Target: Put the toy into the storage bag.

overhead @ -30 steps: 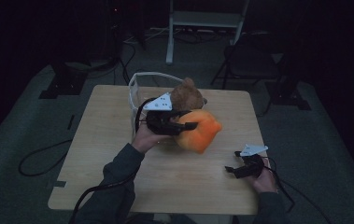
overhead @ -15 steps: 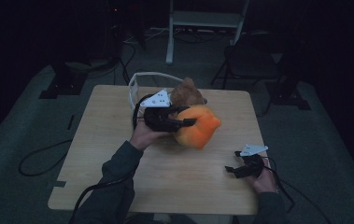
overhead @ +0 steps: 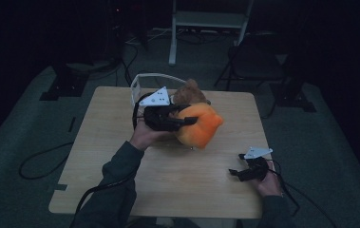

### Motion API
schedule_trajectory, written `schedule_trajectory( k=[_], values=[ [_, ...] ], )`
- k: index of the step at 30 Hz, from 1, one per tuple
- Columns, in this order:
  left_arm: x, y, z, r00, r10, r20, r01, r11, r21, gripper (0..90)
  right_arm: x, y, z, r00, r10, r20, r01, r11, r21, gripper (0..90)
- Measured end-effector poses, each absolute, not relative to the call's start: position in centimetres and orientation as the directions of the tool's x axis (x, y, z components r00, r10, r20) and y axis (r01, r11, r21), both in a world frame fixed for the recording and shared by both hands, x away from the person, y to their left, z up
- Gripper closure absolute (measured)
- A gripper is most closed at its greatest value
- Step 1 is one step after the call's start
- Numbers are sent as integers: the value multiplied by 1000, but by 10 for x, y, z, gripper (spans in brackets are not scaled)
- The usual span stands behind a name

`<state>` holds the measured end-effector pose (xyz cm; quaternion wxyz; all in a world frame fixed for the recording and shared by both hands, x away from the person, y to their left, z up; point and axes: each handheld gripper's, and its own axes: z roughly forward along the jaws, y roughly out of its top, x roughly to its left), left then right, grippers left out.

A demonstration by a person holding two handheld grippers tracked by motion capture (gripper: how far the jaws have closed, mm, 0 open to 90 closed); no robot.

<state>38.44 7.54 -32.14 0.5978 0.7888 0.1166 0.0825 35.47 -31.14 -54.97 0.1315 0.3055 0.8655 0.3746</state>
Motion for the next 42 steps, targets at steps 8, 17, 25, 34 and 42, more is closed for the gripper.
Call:
schedule_trajectory(
  k=[8, 17, 25, 34, 42],
  values=[
    [385, 81, -315, 954, 300, 0, 77, -245, 966, 526, 355, -311, -550, -779, 627, 2, 430, 533, 729, 140],
    [386, 85, -310, 950, 311, 7, 70, -237, 969, 526, 355, -311, -550, -778, 628, 2, 431, 532, 729, 140],
    [387, 87, -307, 948, 318, 11, 66, -230, 971, 526, 355, -311, -550, -777, 629, 3, 432, 531, 729, 140],
    [388, 90, -301, 946, 325, 20, 58, -227, 972, 526, 355, -311, -550, -776, 631, 3, 433, 530, 729, 140],
    [390, 93, -297, 941, 336, 26, 53, -226, 973, 526, 355, -312, -550, -773, 634, 3, 436, 528, 728, 140]
  ],
)
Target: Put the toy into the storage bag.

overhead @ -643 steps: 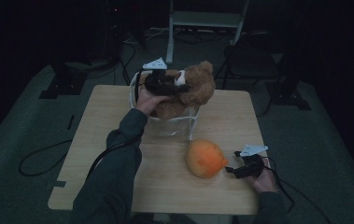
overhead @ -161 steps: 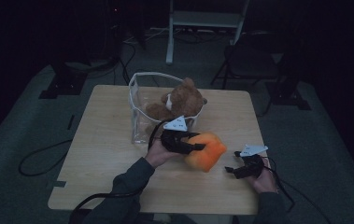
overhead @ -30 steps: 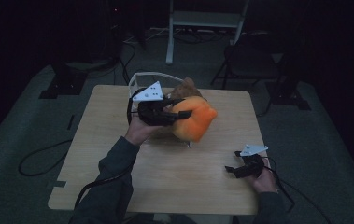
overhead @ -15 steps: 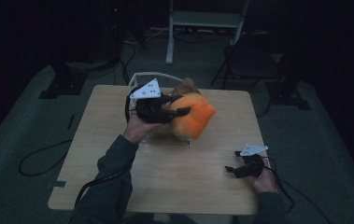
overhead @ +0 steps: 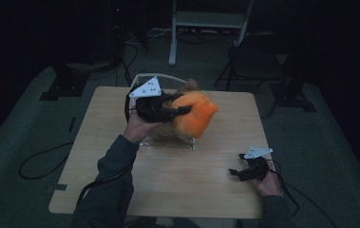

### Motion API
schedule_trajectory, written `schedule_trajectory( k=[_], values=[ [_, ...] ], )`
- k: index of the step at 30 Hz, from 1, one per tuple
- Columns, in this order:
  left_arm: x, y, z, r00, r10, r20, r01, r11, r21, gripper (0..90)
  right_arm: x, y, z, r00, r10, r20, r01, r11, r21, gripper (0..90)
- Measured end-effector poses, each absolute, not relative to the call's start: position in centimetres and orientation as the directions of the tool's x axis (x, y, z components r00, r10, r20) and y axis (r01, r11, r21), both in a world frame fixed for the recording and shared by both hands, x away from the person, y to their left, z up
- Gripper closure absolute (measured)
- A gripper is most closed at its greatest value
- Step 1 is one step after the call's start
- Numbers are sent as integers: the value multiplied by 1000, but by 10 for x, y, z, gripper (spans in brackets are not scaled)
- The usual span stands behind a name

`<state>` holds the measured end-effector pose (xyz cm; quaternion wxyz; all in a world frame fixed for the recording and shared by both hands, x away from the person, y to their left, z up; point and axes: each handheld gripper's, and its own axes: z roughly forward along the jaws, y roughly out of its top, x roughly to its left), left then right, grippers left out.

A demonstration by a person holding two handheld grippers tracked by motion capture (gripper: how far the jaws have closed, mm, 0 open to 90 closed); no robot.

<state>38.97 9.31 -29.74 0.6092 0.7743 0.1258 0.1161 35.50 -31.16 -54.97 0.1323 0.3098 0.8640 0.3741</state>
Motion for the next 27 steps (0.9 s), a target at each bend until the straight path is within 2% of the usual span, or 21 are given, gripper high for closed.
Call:
schedule_trajectory(
  k=[27],
  values=[
    [402, 109, -291, 921, 388, 25, 61, -207, 976, 526, 355, -312, -550, -773, 635, 3, 436, 528, 728, 140]
  ],
)
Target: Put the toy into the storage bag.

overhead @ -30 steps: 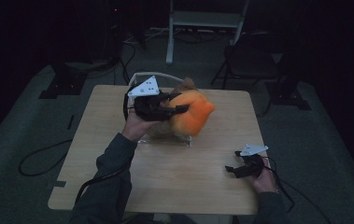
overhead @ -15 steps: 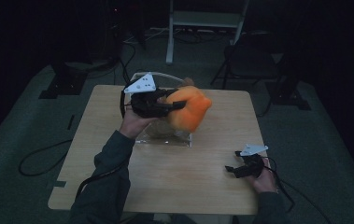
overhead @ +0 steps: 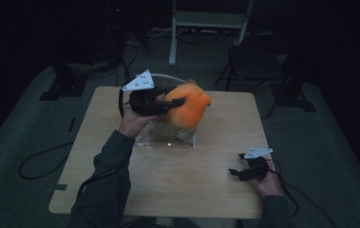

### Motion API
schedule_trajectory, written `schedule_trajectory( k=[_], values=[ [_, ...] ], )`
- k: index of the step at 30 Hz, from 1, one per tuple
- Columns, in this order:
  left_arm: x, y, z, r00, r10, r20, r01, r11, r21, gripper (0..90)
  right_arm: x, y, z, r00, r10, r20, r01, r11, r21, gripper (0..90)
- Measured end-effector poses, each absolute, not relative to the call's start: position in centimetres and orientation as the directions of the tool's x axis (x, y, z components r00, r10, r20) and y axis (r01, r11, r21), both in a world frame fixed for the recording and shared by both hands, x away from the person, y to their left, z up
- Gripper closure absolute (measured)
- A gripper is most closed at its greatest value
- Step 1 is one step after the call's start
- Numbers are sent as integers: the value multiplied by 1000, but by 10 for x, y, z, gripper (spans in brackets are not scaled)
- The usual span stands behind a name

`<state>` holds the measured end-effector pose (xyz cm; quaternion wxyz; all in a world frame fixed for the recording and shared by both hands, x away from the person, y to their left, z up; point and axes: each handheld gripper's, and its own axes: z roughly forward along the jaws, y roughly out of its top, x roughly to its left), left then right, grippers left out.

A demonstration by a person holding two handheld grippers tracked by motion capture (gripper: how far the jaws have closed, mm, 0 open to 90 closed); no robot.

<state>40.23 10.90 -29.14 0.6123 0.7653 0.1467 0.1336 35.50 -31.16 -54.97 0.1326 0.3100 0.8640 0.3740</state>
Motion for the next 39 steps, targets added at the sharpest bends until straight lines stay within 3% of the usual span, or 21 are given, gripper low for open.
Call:
schedule_trajectory(
  k=[39],
  values=[
    [415, 127, -288, 895, 446, 18, 77, -194, 978, 526, 355, -312, -550, -772, 635, 3, 437, 528, 729, 140]
  ],
)
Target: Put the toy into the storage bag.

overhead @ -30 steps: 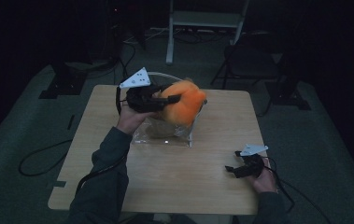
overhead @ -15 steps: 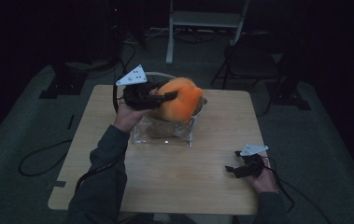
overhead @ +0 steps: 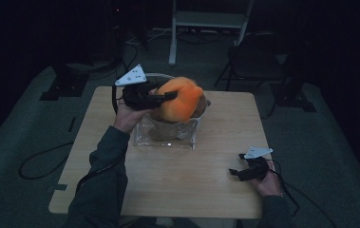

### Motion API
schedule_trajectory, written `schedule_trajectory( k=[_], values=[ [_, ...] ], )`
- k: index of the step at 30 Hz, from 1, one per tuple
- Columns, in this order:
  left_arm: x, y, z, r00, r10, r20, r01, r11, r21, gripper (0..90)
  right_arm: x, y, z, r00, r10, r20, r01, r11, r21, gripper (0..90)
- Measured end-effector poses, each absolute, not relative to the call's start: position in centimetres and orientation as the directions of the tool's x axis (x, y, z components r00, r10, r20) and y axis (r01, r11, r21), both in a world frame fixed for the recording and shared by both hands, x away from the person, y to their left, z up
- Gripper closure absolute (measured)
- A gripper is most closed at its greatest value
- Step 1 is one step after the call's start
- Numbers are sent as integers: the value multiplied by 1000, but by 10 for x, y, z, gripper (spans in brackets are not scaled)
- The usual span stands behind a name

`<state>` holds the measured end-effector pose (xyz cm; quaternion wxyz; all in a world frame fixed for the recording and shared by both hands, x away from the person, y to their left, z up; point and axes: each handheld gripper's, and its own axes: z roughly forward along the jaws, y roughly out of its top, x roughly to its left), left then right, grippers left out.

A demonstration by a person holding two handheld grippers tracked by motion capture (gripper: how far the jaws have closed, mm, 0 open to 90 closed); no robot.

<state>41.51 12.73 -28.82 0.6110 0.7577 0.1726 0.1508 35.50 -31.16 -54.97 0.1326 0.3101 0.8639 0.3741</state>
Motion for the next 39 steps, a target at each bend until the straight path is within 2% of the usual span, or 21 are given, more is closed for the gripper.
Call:
schedule_trajectory(
  k=[39],
  values=[
    [426, 149, -288, 873, 487, 14, 75, -163, 984, 523, 355, -311, -550, -772, 635, 4, 436, 527, 729, 140]
  ],
)
